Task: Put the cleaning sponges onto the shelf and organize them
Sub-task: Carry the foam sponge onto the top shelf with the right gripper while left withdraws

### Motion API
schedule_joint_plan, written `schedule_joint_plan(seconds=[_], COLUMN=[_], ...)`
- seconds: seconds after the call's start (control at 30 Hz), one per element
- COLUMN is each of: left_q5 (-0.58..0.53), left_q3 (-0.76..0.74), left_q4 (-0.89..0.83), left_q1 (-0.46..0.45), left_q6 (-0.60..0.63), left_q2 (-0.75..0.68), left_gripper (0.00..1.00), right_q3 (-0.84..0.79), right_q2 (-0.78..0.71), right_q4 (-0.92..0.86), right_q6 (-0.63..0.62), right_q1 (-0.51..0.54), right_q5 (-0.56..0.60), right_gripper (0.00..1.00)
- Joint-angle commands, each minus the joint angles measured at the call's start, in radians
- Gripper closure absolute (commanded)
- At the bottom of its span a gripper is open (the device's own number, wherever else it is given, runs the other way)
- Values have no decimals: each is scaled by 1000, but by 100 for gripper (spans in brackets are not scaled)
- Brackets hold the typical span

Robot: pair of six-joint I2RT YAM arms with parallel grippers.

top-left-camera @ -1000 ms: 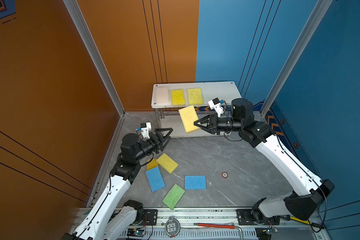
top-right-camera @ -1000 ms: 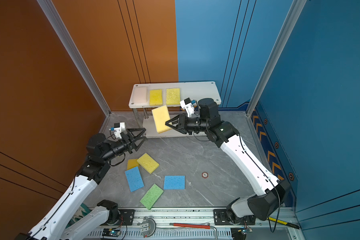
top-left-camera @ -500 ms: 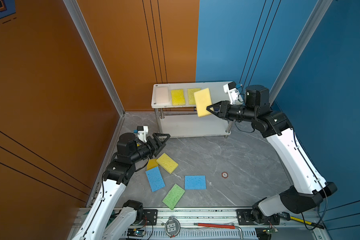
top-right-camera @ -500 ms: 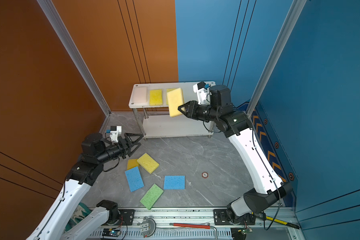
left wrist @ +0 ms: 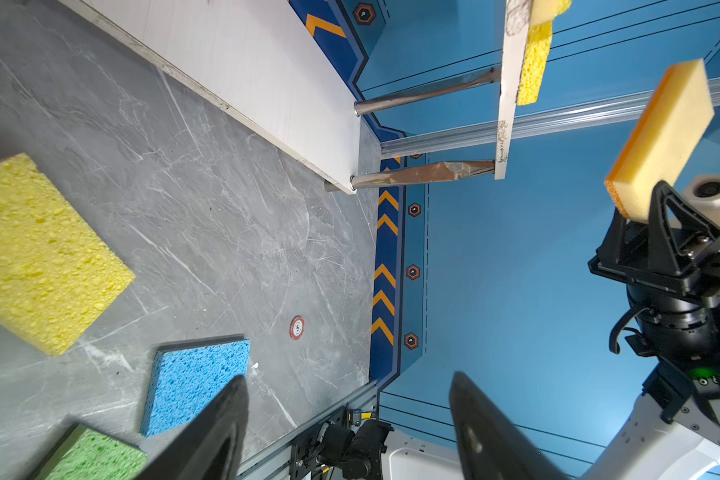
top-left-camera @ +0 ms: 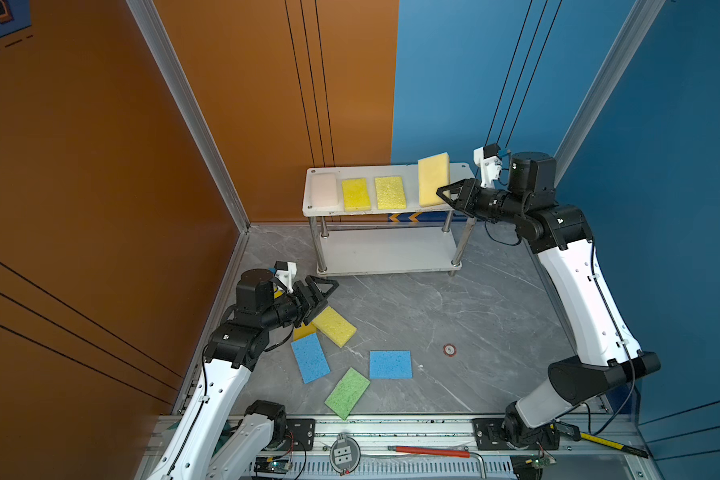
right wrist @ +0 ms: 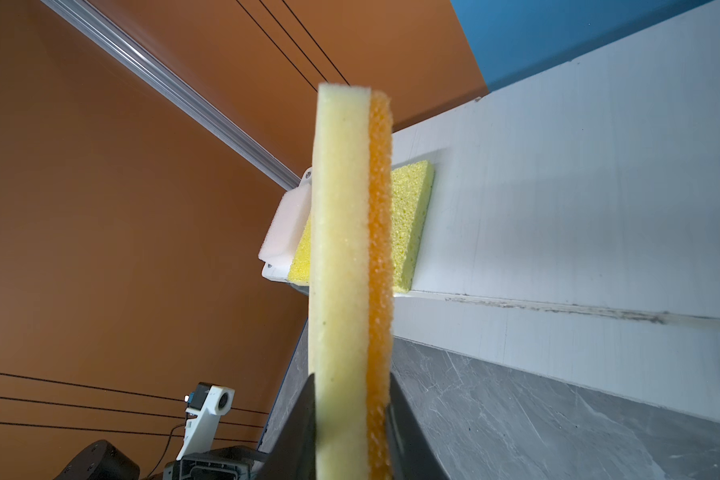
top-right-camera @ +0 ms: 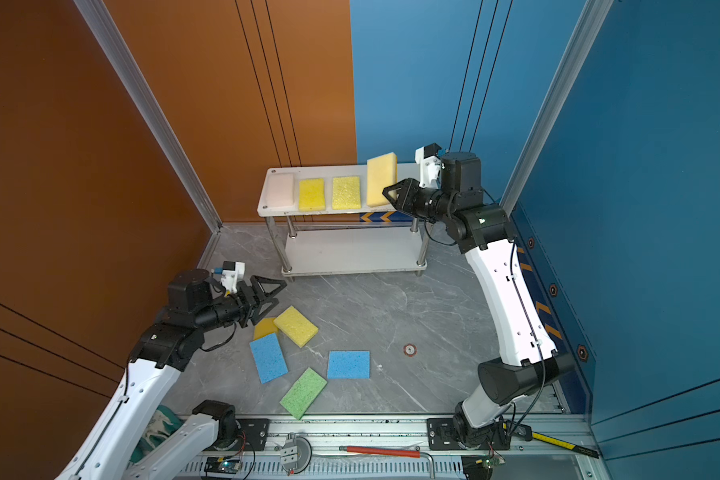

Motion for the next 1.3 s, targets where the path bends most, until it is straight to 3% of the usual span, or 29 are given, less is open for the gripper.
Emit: schedule_joint_plan(seconds=[0.0, 0.9, 1.1, 1.27], left_q5=[40, 166, 167, 168], left_q3=[14, -22, -22, -21], left_q4=[-31, -71, -71, -71], left_q1=[16, 164, 173, 174], left_q6=[31, 38, 39, 44], left_q2=[-8, -51, -41, -27], left_gripper=[23, 23, 23, 23], right_q3=[53, 207, 207, 206], right_q2=[33, 286, 300, 308], right_q4=[-44, -53, -53, -52], right_q6=[-33, -5, 0, 2], right_q1=[-12, -51, -58, -60], right_q5=[-26, -95, -95, -103], right_gripper=[75, 75, 72, 63])
